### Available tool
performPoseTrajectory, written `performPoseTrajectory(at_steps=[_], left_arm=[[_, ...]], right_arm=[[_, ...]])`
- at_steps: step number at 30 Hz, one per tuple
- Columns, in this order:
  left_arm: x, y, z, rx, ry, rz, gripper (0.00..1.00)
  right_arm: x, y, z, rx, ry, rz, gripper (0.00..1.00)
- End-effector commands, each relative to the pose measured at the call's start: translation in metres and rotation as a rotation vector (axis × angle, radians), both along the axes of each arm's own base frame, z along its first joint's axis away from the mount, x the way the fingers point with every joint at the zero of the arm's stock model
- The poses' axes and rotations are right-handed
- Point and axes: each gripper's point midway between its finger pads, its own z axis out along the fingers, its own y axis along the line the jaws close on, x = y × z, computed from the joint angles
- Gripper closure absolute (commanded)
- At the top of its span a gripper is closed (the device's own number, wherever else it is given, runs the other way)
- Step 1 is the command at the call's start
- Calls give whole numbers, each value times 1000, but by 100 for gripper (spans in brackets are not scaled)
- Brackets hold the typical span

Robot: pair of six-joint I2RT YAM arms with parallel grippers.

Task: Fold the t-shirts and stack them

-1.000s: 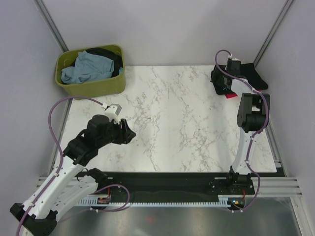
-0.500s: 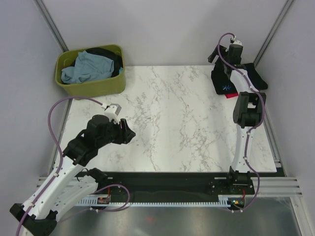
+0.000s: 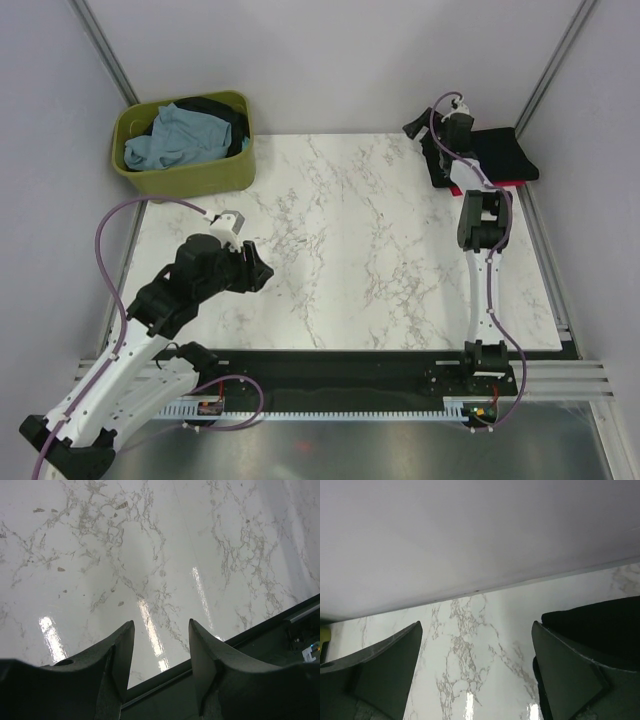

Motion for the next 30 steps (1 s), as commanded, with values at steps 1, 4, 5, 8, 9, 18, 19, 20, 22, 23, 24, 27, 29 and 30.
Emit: performPoseTrajectory(at_steps=[1,4,5,8,9,18,19,20,22,23,24,27,29,30], left_arm=[[3,4,9,11,-40,8,45],[4,3,10,11,-40,8,45],[4,4,10,11,-41,10,45],[3,3,12,4,-47,6,45],[2,3,11,4,-46,3,45],[0,4,19,-15,-70,-1,45],[0,4,19,-16,-71,1,44],[0,5,21,-19,-76,1,44],[0,5,21,-22,-80,1,44],[0,5,22,-23,-83,2,44],[-1,5,22,-24,-82,1,44],[-1,5,22,-25,-82,0,44],[-1,4,21,-25,-78,-2,44],[-1,4,22,-27,-80,-4,44]], right_arm=[[3,35,34,66,-112,128,2],[-3,24,71,0,-149,75,2],[-4,19,84,-30,-169,58,2],[-20,17,173,-52,-281,57,2],[-25,19,191,-52,-300,65,2],[-149,64,337,-29,-390,139,2],[-159,67,298,-37,-302,123,2],[-192,80,323,-43,-339,137,2],[-223,88,273,-65,-243,102,2],[-252,84,294,-63,-288,76,2],[-270,82,252,-71,-203,65,2],[-321,71,210,-82,-106,18,2],[-345,65,192,-100,-55,5,2],[-360,61,157,-123,37,8,2]])
